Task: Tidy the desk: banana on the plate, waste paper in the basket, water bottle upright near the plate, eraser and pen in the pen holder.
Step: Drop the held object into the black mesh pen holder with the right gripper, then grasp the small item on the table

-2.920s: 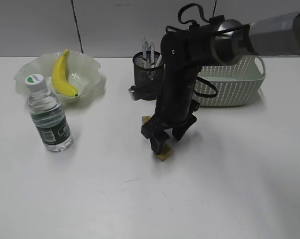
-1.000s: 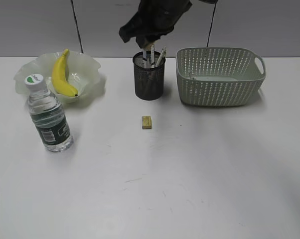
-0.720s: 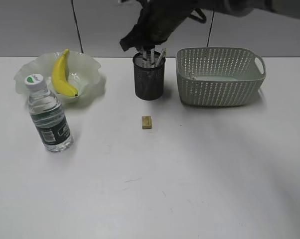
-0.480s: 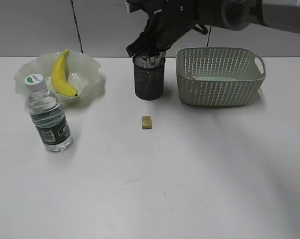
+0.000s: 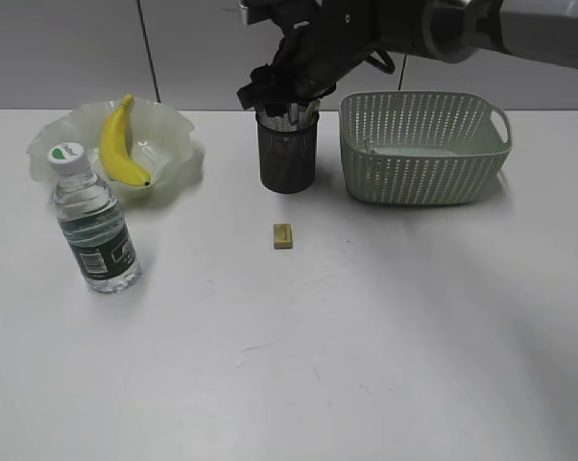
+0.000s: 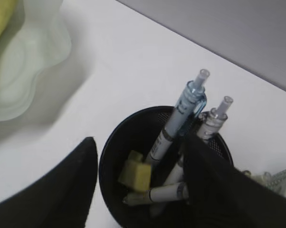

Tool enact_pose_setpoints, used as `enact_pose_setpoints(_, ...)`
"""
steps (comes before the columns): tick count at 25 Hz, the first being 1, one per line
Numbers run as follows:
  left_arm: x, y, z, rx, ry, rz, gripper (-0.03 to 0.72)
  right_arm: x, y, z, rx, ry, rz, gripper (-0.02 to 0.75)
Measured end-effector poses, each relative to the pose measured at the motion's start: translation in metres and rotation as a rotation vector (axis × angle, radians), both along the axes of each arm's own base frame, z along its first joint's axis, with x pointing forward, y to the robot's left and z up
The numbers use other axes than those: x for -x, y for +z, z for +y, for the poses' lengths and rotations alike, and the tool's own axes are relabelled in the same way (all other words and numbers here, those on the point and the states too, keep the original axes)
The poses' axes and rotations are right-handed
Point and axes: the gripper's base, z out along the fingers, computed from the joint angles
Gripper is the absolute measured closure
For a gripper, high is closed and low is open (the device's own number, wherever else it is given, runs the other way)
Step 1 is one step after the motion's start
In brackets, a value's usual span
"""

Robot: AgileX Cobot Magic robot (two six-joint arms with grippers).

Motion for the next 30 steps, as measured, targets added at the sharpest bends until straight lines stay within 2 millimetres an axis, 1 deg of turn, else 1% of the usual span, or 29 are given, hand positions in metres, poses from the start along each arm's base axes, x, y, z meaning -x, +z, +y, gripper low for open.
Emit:
enact_pose_setpoints(2,0.0,0.0,0.0,0.0,0.0,0.0,0.447,0.002,0.004,-0.001,0.008,0.0,0.013,0.25)
enact_pose_setpoints(4,0.0,0.0,0.0,0.0,0.0,0.0,0.447,0.006,0.014,-0.004,0.02,0.001,0.033,0.242)
enact_pose_setpoints(8,0.0,0.0,0.0,0.0,0.0,0.0,0.447,0.023,0.056,-0.014,0.044,0.004,0.073,0.238)
enact_pose_setpoints(12,0.0,0.0,0.0,0.0,0.0,0.0,0.447,0.053,0.105,-0.032,0.097,0.008,0.16,0.238)
enact_pose_setpoints(15,0.0,0.0,0.0,0.0,0.0,0.0,0.447,0.076,0.131,-0.046,0.146,0.012,0.243,0.238)
enact_pose_setpoints(17,0.0,0.0,0.0,0.0,0.0,0.0,0.447,0.09,0.144,-0.053,0.165,0.017,0.292,0.238)
enact_pose_setpoints(21,0.0,0.0,0.0,0.0,0.0,0.0,0.447,0.114,0.171,-0.066,0.13,0.013,0.301,0.238)
enact_pose_setpoints(25,0.0,0.001,0.0,0.004,-0.001,-0.007,0.447,0.158,0.196,-0.092,0.1,0.003,0.291,0.238)
enact_pose_setpoints(26,-0.001,0.002,0.0,0.009,-0.002,-0.017,0.447,0.171,0.197,-0.1,0.104,0.002,0.299,0.238)
enact_pose_setpoints(27,-0.001,0.002,-0.001,0.014,-0.004,-0.027,0.447,0.18,0.195,-0.105,0.11,0.001,0.31,0.238)
enact_pose_setpoints(28,-0.001,0.003,-0.001,0.019,-0.005,-0.037,0.447,0.193,0.198,-0.114,0.108,0.001,0.306,0.238)
enact_pose_setpoints(29,-0.001,0.004,-0.001,0.023,-0.006,-0.044,0.447,0.207,0.196,-0.122,0.112,0.0,0.314,0.238)
enact_pose_setpoints(30,-0.002,0.005,-0.001,0.025,-0.007,-0.049,0.447,0.22,0.19,-0.13,0.123,-0.001,0.331,0.238)
